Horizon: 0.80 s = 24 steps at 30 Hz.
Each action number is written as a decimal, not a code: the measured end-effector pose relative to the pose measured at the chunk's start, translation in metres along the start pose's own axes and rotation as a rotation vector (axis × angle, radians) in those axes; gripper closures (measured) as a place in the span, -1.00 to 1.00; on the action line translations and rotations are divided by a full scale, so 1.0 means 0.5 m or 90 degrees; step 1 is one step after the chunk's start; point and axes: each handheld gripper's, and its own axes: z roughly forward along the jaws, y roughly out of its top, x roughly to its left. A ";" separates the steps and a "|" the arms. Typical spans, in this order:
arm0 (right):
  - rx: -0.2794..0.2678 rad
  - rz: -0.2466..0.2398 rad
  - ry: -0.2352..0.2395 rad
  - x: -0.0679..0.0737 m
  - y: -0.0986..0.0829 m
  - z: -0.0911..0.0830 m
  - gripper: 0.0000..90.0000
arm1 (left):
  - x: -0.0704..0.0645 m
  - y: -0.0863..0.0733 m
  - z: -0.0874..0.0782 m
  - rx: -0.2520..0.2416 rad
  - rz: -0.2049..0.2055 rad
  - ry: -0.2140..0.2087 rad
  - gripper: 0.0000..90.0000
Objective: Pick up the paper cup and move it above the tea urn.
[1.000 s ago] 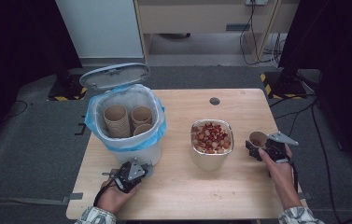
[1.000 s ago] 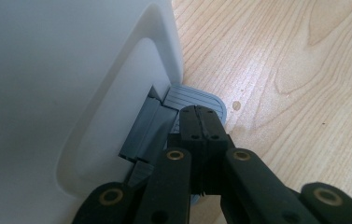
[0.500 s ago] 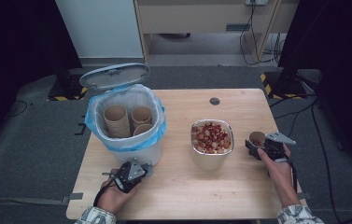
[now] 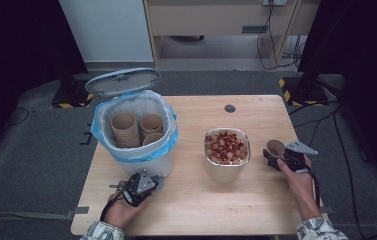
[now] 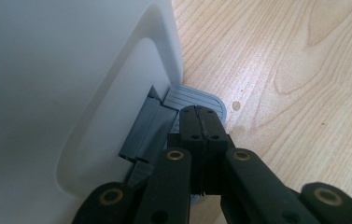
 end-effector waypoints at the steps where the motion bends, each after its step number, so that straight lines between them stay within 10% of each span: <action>1: -0.001 -0.003 0.003 0.000 0.001 -0.001 -0.38 | 0.000 0.000 0.000 0.000 0.000 0.000 0.99; 24: -0.044 -0.098 0.001 -0.012 0.124 -0.073 -0.33 | 0.000 0.000 0.000 -0.002 -0.008 -0.001 0.99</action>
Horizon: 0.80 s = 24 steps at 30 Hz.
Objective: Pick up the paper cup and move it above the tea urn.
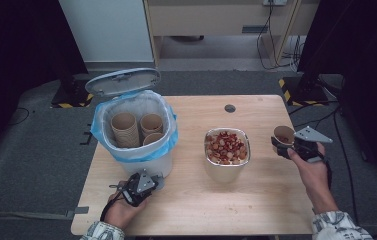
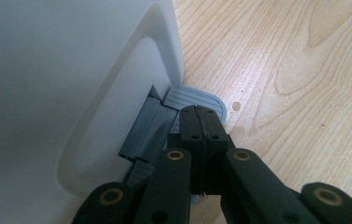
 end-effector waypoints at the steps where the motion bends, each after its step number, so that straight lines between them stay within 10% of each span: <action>1: -0.001 -0.006 -0.003 -0.002 0.011 -0.002 -0.33 | 0.000 0.000 0.000 -0.001 -0.001 -0.001 0.99; 24: -0.027 -0.080 0.009 0.009 0.158 -0.004 -0.34 | 0.000 0.000 0.000 -0.003 -0.008 -0.002 1.00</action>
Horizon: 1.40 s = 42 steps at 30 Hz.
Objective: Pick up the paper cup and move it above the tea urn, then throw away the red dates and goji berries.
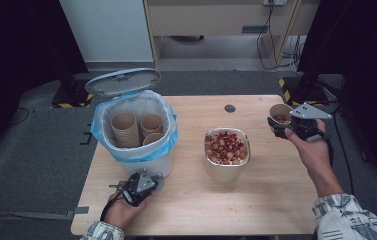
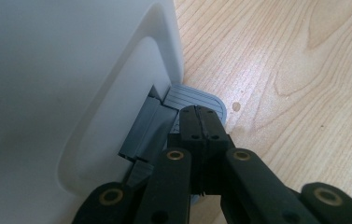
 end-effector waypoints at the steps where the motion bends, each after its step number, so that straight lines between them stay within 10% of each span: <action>1: -0.002 -0.002 -0.001 -0.002 0.007 -0.001 -0.34 | 0.000 0.000 0.000 0.000 0.000 0.000 1.00; 42: -0.022 -0.064 0.026 0.021 0.111 0.025 -0.34 | 0.000 0.000 0.000 0.000 -0.001 0.000 1.00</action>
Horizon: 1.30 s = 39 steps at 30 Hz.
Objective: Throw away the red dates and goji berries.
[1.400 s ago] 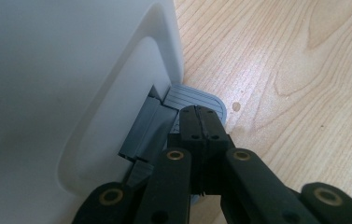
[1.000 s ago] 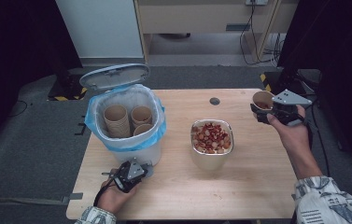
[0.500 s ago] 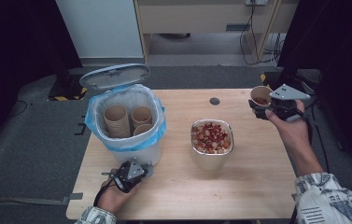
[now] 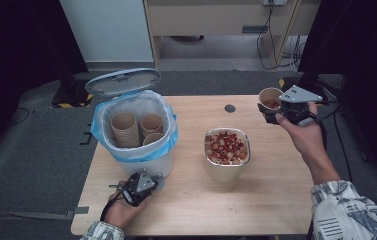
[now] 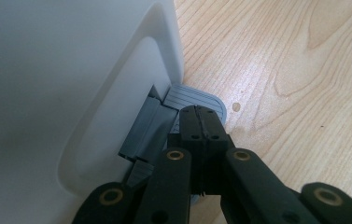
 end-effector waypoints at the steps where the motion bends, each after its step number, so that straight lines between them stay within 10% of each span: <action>1: 0.002 -0.015 0.011 0.007 0.003 0.006 -0.34 | 0.000 0.000 0.000 0.000 0.000 0.001 1.00; 39: -0.035 -0.084 0.022 0.027 0.077 0.043 -0.34 | 0.000 0.000 0.000 -0.001 0.002 0.002 0.99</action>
